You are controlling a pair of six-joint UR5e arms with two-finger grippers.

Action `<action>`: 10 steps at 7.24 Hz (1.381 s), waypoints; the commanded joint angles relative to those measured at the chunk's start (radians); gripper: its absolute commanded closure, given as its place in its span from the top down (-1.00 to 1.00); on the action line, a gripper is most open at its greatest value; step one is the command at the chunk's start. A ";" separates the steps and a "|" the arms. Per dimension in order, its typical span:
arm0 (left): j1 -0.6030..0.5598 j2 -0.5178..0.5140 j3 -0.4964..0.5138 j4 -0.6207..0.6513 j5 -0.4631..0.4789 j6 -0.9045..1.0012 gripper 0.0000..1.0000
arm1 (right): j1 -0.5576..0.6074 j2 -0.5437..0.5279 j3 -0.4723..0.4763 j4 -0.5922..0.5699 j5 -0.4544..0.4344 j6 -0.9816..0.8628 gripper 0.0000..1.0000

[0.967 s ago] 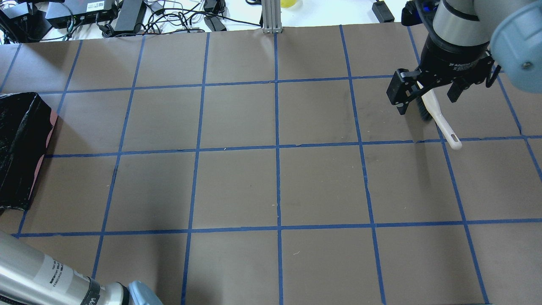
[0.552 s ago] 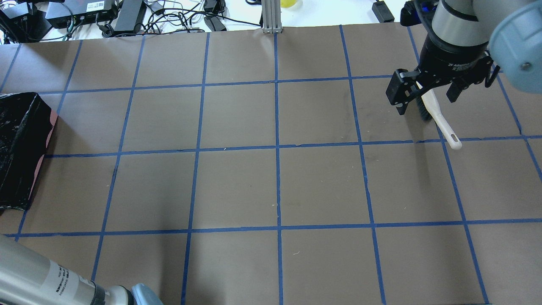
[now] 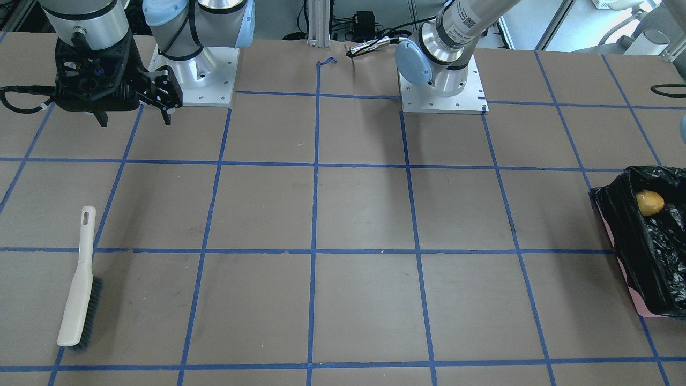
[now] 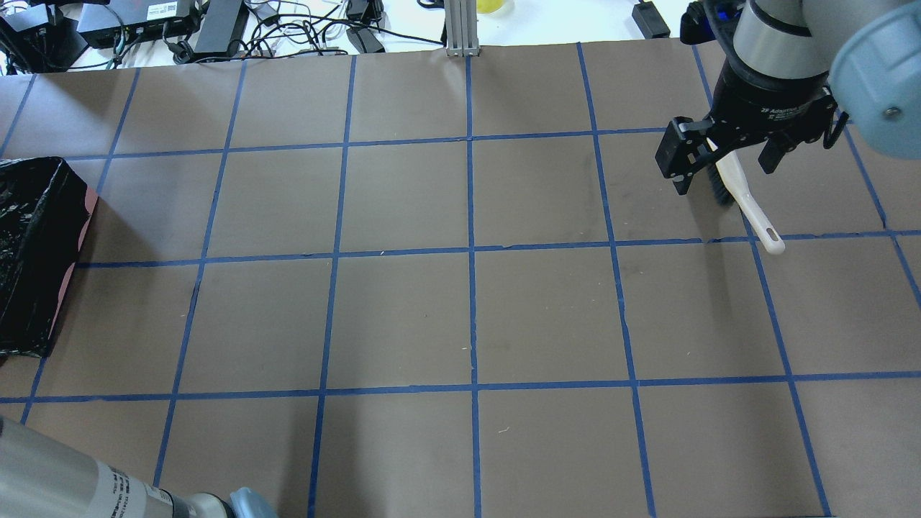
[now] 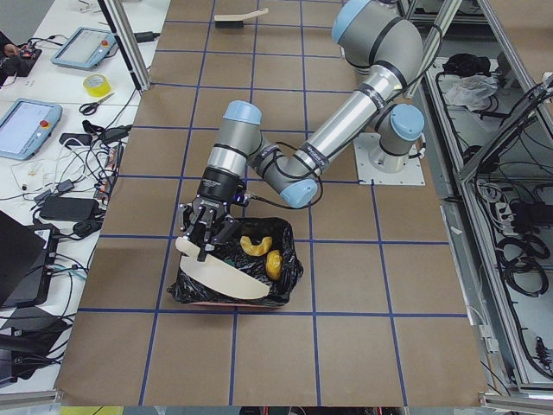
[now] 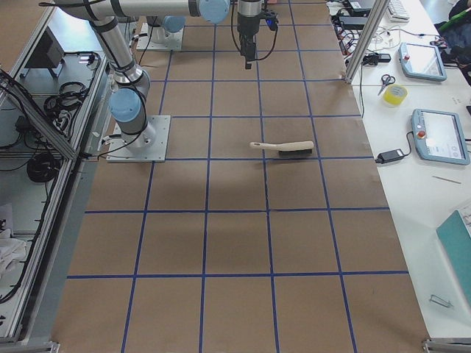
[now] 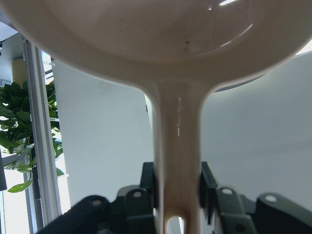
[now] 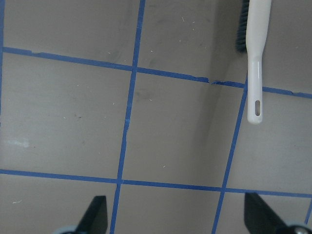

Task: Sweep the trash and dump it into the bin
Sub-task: 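Hold the dustpan tipped over the bin with the left gripper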

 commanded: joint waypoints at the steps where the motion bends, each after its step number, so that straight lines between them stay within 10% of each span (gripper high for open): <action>1: -0.038 0.013 -0.105 0.209 0.065 -0.008 -1.00 | 0.000 0.001 0.001 -0.001 0.001 0.000 1.00; 7: -0.058 0.019 -0.115 0.204 0.104 -0.034 -1.00 | 0.000 -0.002 -0.001 -0.005 0.002 -0.006 1.00; 10: 0.006 -0.010 0.170 -0.271 -0.003 -0.028 -1.00 | 0.000 -0.036 -0.001 0.001 0.152 -0.017 1.00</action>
